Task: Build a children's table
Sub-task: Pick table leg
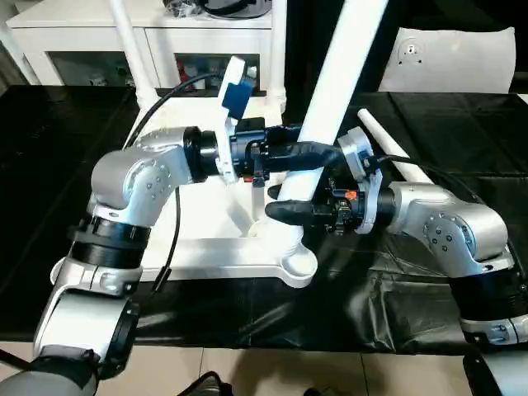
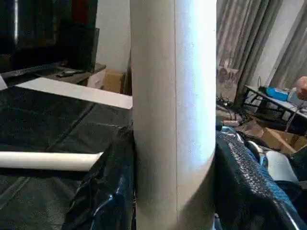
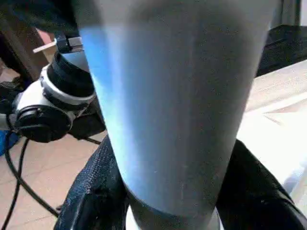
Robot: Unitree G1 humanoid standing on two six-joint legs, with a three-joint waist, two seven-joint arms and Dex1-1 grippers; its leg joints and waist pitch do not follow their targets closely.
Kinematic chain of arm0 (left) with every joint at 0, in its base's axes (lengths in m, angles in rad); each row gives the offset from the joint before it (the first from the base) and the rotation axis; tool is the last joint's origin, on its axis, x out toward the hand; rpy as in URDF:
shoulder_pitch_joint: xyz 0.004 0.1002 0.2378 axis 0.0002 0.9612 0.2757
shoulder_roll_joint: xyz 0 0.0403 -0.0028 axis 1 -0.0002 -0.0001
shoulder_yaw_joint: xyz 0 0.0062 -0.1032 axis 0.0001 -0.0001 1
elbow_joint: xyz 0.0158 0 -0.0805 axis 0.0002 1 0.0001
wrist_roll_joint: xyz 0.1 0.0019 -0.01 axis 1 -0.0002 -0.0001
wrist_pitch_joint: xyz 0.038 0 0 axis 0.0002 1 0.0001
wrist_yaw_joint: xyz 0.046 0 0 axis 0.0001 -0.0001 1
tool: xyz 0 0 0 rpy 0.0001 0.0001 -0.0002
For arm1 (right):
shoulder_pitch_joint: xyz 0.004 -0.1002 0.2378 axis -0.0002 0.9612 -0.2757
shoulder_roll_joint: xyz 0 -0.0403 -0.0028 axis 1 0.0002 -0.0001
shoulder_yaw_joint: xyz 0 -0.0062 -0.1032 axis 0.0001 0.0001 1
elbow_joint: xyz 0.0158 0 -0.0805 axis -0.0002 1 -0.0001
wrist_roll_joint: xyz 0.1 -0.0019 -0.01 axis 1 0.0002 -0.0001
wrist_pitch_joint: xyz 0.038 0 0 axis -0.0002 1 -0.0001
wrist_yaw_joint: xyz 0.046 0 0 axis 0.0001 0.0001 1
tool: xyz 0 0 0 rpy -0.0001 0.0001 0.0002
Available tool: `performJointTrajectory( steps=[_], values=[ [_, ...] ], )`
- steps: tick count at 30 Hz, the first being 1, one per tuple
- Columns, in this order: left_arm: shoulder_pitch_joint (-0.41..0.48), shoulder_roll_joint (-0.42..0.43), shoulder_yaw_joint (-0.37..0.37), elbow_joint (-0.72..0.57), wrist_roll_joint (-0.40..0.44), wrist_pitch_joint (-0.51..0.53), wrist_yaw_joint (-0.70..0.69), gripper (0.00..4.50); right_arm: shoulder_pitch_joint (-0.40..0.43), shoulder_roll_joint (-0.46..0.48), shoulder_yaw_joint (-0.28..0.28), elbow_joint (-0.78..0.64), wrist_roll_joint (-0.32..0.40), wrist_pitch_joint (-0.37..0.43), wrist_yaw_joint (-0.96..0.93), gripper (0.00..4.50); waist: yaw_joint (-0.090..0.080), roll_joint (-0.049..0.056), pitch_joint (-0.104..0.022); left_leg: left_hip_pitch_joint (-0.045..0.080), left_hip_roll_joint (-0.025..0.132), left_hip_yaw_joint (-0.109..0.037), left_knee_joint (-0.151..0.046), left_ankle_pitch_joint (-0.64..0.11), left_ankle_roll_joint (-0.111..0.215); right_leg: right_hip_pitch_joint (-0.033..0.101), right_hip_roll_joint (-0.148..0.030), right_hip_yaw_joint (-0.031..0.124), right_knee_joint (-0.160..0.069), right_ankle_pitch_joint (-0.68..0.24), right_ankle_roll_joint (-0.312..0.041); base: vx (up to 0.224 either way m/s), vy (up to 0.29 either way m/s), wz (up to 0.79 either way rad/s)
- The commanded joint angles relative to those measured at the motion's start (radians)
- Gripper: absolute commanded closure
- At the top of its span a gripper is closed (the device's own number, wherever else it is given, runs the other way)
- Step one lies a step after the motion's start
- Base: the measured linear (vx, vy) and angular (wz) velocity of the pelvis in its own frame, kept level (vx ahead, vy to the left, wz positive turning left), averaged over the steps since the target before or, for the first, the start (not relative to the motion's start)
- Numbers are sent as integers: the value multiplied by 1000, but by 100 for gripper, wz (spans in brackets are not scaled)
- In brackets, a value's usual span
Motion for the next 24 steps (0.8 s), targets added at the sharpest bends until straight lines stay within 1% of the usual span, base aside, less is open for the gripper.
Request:
performJointTrajectory(
  steps=[1, 2, 3, 5, 9, 10, 11, 12, 13, 14, 15, 16, 17, 18, 19, 21, 22, 23, 24],
  values=[
    [-39, -8, 14, -18, -13, 5, 14, 265, -1, 18, 11, 0, -10, 4, -25, 257, 4, -12, -86, 5, 40, -12, -58, -89, 38, 65, -86, 56, -78, -303, -130, 0, 0, 0],
    [-40, -19, 28, -24, -31, 18, 28, 230, 0, 23, 7, -3, -8, 12, -37, 258, 1, -17, -86, 5, 40, -11, -58, -87, 38, 64, -85, 56, -78, -301, -130, 0, 0, 0],
    [-41, -23, 33, -26, -36, 22, 35, 230, 0, 25, 5, -6, -5, 17, -41, 258, 1, -12, -87, 7, 40, -12, -57, -89, 37, 63, -85, 56, -76, -300, -133, 0, 0, 0],
    [-34, -33, 41, -45, -50, 27, 45, 193, 10, 36, -4, -18, 3, 22, -59, 259, 2, -11, -86, 6, 40, -12, -57, -89, 39, 64, -86, 55, -79, -299, -136, 0, 0, 0],
    [-11, -49, 46, -92, -74, 52, 63, 177, 29, 83, -38, -36, 20, 14, -128, 259, 1, -11, -88, 6, 44, -14, -59, -87, 35, 63, -87, 57, -73, -276, -147, 0, 0, 0],
    [3, -70, 59, -111, -88, 63, 99, 160, 37, 108, -47, -40, 16, 12, -173, 259, 1, -10, -87, 6, 45, -14, -59, -90, 33, 63, -88, 57, -74, -276, -148, 0, 0, 0],
    [6, -79, 67, -114, -92, 67, 116, 152, 37, 114, -47, -41, 12, 14, -186, 259, 0, -10, -87, 6, 45, -14, -59, -91, 30, 63, -88, 57, -74, -275, -151, 0, 0, 0],
    [11, -100, 85, -117, -103, 66, 144, 152, 40, 124, -45, -44, 7, 20, -203, 259, -1, -8, -86, 6, 43, -14, -59, -98, 27, 63, -86, 56, -76, -282, -149, 0, 0, 0],
    [16, -119, 102, -118, -114, 63, 168, 138, 44, 132, -43, -50, 5, 24, -214, 259, -1, -9, -85, 7, 40, -13, -59, -103, 24, 63, -85, 55, -80, -296, -143, 0, 0, 0],
    [24, -153, 132, -123, -136, 45, 204, 127, 53, 148, -44, -57, 10, 29, -231, 259, 0, -9, -85, 6, 40, -12, -58, -108, 23, 64, -88, 56, -82, -310, -139, 0, 0, 0],
    [27, -168, 146, -127, -149, 40, 219, 127, 57, 156, -48, -59, 16, 32, -239, 259, 0, -9, -84, 5, 41, -12, -58, -112, 23, 64, -88, 56, -83, -313, -141, 0, 0, 0],
    [27, -181, 162, -128, -163, 36, 235, 118, 59, 163, -53, -59, 20, 33, -246, 259, 0, -11, -85, 5, 39, -13, -58, -115, 25, 65, -87, 54, -86, -323, -134, 0, 0, 0],
    [24, -196, 183, -126, -178, 31, 257, 111, 63, 171, -59, -61, 24, 31, -255, 259, 2, -12, -86, 6, 40, -14, -59, -110, 27, 64, -87, 55, -83, -317, -129, 0, 0, 0],
    [18, -212, 214, -119, -204, 24, 284, 111, 69, 185, -70, -63, 30, 25, -270, 259, 0, -13, -86, 6, 41, -13, -59, -111, 28, 63, -86, 55, -83, -316, -128, 0, 0, 0],
    [13, -225, 245, -113, -229, 17, 308, 95, 76, 203, -84, -67, 40, 23, -292, 259, 0, -12, -85, 5, 39, -14, -59, -115, 28, 63, -87, 54, -85, -324, -125, 0, 0, 0],
    [-2, -248, 312, -95, -274, -3, 365, 82, 89, 240, -114, -77, 64, 18, -338, 259, 0, -14, -84, 5, 39, -13, -59, -116, 28, 63, -87, 55, -88, -335, -118, 0, 0, 0],
    [-10, -254, 350, -89, -295, -20, 389, 75, 97, 259, -130, -85, 73, 18, -372, 260, 1, -12, -86, 5, 40, -14, -59, -116, 25, 61, -88, 54, -86, -333, -122, 0, 0, 0],
    [-16, -259, 378, -82, -302, -28, 417, 68, 103, 267, -135, -90, 67, 9, -394, 260, -1, -13, -86, 7, 39, -15, -60, -120, 24, 61, -86, 52, -88, -333, -117, 0, 0, 0],
    [-20, -262, 395, -76, -304, -33, 439, 68, 107, 272, -137, -94, 61, 3, -407, 260, -1, -12, -86, 6, 39, -15, -61, -119, 21, 61, -85, 53, -87, -328, -114, 0, 0, 0]
  ],
)
